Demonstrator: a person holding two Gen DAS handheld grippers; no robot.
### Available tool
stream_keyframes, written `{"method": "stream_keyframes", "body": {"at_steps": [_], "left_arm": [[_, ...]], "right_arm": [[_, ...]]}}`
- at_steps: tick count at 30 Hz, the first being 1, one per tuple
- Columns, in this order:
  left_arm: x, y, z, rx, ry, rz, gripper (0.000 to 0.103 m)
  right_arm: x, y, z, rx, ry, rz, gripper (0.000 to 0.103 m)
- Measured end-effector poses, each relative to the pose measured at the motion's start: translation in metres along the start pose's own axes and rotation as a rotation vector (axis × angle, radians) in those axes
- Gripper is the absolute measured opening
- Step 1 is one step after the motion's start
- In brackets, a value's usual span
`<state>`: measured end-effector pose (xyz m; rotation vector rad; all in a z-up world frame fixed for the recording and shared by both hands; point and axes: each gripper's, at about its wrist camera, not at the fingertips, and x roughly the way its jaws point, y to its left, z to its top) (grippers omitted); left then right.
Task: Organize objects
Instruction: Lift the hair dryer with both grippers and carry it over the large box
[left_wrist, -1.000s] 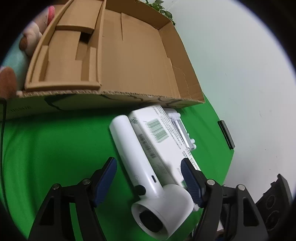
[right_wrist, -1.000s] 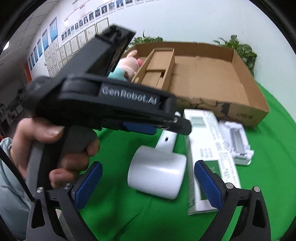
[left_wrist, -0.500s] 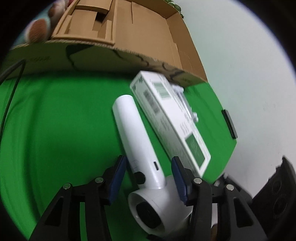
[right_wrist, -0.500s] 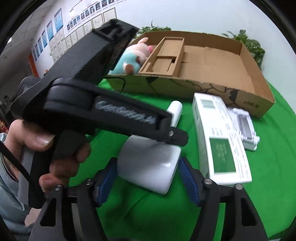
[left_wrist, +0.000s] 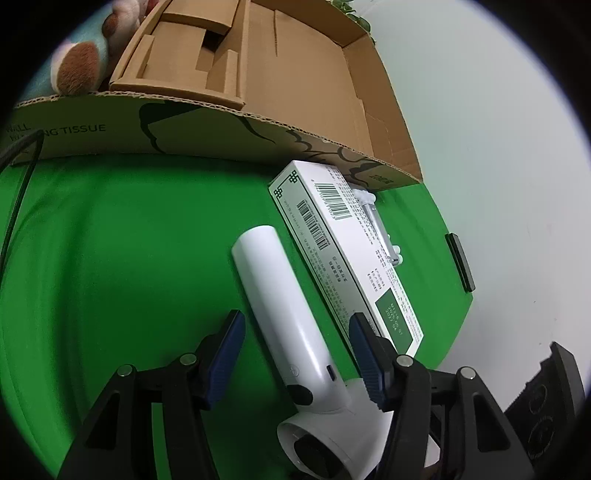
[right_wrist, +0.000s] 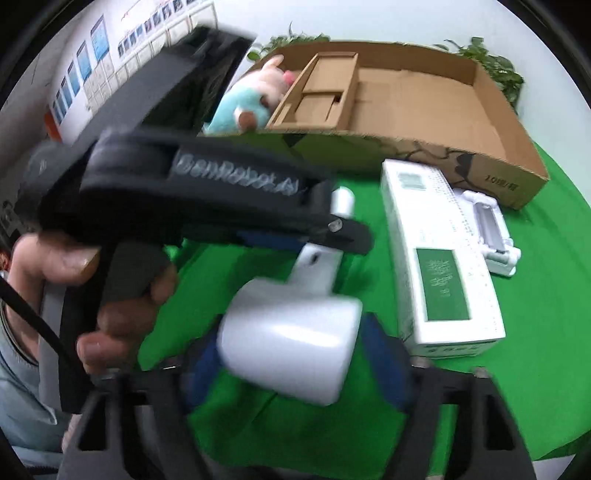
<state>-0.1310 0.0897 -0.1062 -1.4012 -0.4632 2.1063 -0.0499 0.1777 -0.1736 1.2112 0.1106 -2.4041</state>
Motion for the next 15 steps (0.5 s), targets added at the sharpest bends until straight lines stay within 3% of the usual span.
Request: {"method": "stream_keyframes", "body": {"at_steps": [1,10,15], "left_arm": [[0.004,-0.002,0.0,0.003,0.012,0.007,0.041],[-0.002,-0.008,-0.005,0.006,-0.009,0.039,0.038],[-0.026,-0.025,0.005,0.043,-0.079,0.048,0.038]], "right_arm": [[0.001,0.003,0.0,-0.01,-0.005,-0.017,0.063],[-0.007,0.015,-0.005,-0.021,-0.024,-0.056,0.062],[-0.021,0.017,0.002,-0.033,-0.095,-0.062,0.062]]}}
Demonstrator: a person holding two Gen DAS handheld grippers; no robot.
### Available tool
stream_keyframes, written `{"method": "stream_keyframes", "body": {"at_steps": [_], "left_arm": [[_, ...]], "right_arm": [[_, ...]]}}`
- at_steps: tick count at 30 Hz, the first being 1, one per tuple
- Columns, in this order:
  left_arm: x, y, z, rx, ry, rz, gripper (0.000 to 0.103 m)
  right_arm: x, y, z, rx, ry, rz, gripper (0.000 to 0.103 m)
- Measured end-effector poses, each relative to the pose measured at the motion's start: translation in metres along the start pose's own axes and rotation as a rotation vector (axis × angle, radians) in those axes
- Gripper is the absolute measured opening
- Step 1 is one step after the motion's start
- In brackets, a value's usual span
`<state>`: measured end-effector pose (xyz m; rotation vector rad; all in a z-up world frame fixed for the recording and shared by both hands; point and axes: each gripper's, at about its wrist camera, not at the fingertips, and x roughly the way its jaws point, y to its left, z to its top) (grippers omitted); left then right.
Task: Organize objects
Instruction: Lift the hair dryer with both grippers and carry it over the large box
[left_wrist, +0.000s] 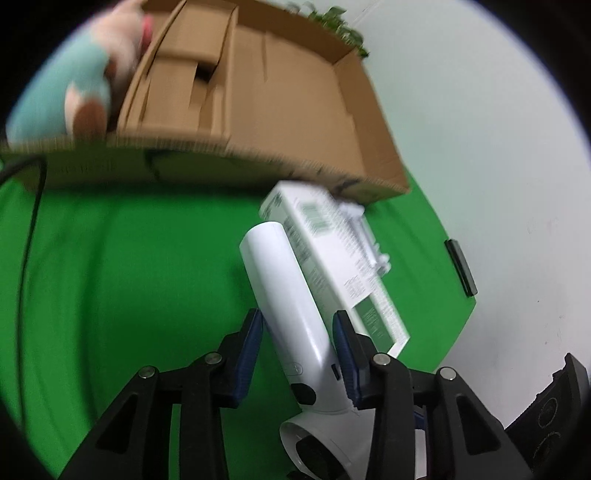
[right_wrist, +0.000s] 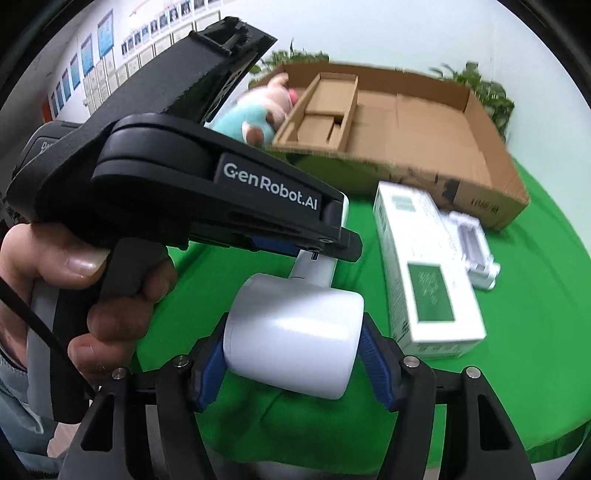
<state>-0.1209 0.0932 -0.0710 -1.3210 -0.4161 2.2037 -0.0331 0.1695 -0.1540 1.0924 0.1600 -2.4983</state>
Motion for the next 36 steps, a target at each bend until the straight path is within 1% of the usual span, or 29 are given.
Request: {"method": "stream_keyframes", "body": {"at_steps": [5,10,12,14,17,19,22,28,32,36], "left_arm": [[-0.029,-0.029,0.03,0.086,-0.101,0.031,0.037],[-0.05,-0.058,0.069,0.188,-0.169,0.067,0.037],[-0.06,-0.065,0.084,0.219,-0.191,0.075,0.037],[-0.067,-0.073,0.106,0.246,-0.213,0.08,0.037],[-0.078,-0.082,0.128,0.287,-0.229,0.09,0.038],[-0.081,-0.086,0.138,0.308,-0.236,0.101,0.038],[-0.077,-0.089,0.154,0.327,-0.248,0.127,0.038],[-0.06,-0.072,0.184,0.291,-0.223,0.149,0.038],[-0.036,-0.054,0.2,0.269,-0.187,0.17,0.038],[-0.008,-0.036,0.207,0.248,-0.133,0.189,0.038]], "right_arm": [[-0.02,-0.005,0.03,0.006,-0.098,-0.013,0.062],[-0.035,-0.014,0.066,0.014,-0.183,-0.023,0.062],[-0.039,-0.02,0.083,0.011,-0.213,-0.027,0.062],[-0.044,-0.026,0.104,0.005,-0.248,-0.031,0.062],[-0.049,-0.035,0.13,0.011,-0.279,-0.029,0.062],[-0.049,-0.041,0.143,0.021,-0.291,-0.024,0.062],[-0.043,-0.049,0.163,0.034,-0.29,-0.009,0.062],[-0.017,-0.064,0.193,0.031,-0.25,0.023,0.062],[0.015,-0.076,0.211,0.039,-0.202,0.054,0.062],[0.044,-0.085,0.218,0.059,-0.155,0.076,0.062]]}}
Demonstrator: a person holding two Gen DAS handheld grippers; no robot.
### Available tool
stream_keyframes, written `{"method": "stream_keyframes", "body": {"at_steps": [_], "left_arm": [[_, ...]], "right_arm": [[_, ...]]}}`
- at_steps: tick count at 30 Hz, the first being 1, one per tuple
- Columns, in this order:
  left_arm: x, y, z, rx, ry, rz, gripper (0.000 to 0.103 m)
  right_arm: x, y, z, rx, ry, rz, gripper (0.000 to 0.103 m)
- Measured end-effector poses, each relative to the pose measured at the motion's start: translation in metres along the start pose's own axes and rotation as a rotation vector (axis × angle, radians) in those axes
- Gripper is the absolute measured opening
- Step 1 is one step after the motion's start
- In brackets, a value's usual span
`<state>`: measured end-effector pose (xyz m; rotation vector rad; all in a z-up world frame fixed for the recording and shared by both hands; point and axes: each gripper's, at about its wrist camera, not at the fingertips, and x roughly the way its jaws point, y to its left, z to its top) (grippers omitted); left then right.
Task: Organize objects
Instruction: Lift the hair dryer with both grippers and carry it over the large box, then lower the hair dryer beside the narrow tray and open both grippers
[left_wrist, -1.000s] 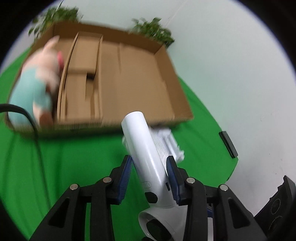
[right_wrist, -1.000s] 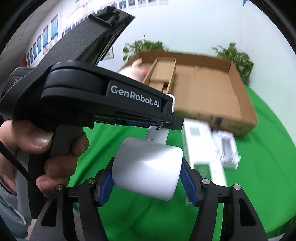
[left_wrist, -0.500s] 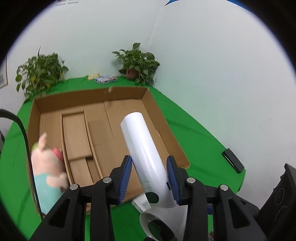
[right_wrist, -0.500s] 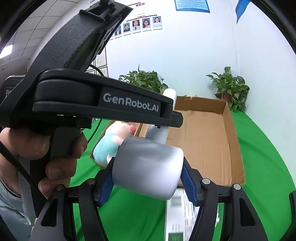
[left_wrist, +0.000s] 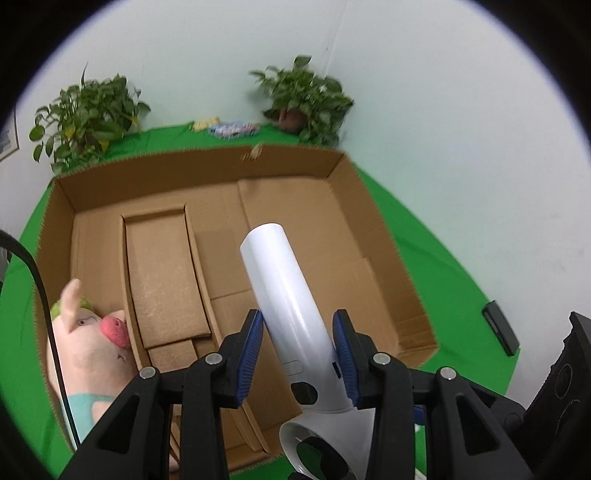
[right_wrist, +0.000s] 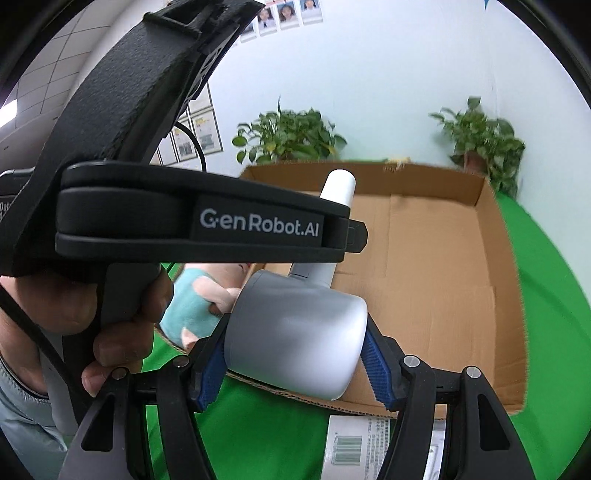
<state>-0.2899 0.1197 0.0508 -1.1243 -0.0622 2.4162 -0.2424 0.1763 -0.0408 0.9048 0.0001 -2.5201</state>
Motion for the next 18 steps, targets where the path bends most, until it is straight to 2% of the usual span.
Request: {"method": "stream_keyframes", "body": {"at_steps": [9,18], "left_arm": [[0.067,0.01,-0.009,0.003,0.139,0.07,0.038],[0.099,0.01,-0.014,0.025,0.242,0.106,0.036]], "right_arm": [[0.069,-0.032,-0.02,0.074,0.122,0.052,0.062],[0.105,-0.05,-0.03,0.145,0.215,0.055,0.06]]}}
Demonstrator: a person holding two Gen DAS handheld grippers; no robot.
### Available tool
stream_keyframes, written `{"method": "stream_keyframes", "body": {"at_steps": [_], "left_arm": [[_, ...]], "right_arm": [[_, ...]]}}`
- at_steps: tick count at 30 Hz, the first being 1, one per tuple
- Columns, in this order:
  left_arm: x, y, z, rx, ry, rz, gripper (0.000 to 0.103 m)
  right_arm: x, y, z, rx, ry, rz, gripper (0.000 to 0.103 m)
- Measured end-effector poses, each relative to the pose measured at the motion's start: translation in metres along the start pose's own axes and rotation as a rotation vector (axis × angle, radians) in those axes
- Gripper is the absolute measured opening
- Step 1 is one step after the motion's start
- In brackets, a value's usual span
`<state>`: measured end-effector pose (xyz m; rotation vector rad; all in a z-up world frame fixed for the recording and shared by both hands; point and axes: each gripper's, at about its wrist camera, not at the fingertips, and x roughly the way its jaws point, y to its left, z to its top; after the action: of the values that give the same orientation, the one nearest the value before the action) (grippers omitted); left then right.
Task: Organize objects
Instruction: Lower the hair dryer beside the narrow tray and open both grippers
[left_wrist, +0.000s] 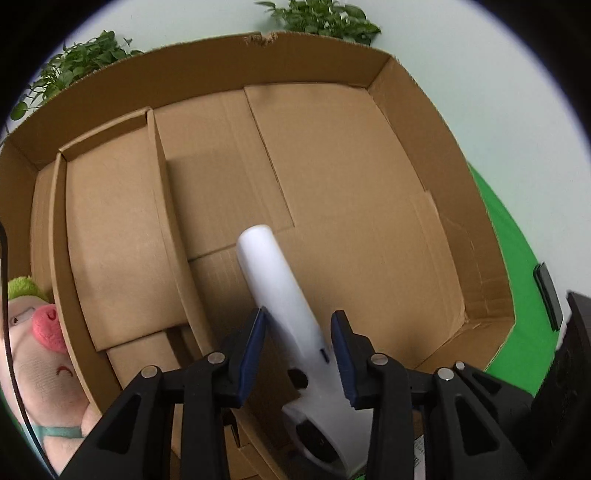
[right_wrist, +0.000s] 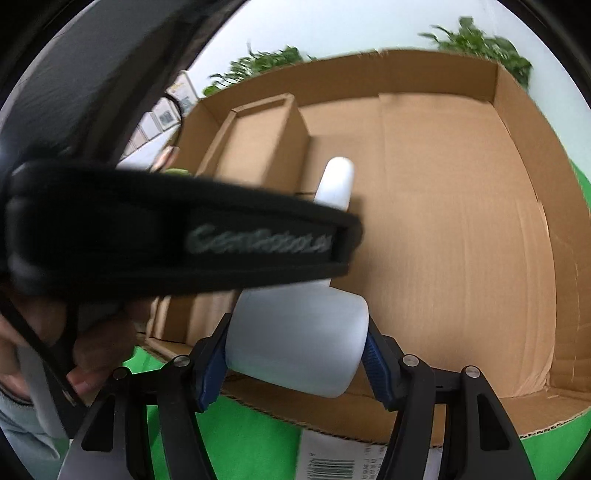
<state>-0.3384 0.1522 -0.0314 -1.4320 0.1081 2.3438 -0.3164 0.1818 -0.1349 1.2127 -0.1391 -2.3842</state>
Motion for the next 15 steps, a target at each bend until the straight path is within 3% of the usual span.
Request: {"method": "stream_keyframes", "body": {"at_steps": [8,11,15], "left_arm": [[-0.024,0.011,-0.004,-0.053,-0.046,0.038,0.035],[-0.044,0.013,-0.011,-0.058,-0.096,-0.007,0.035],[-0.063,0.021,-0.03,-0.053,-0.144,0.004,0.04]], "right_arm": [[0.016,-0.006,0.001,0.06,0.063,0.073,0.06],[0.016,-0.005,0.005,0.068,0.074,0.086,0.06],[0.011,-0.003,0.009,0.076,0.077,0.11,0.06]]}}
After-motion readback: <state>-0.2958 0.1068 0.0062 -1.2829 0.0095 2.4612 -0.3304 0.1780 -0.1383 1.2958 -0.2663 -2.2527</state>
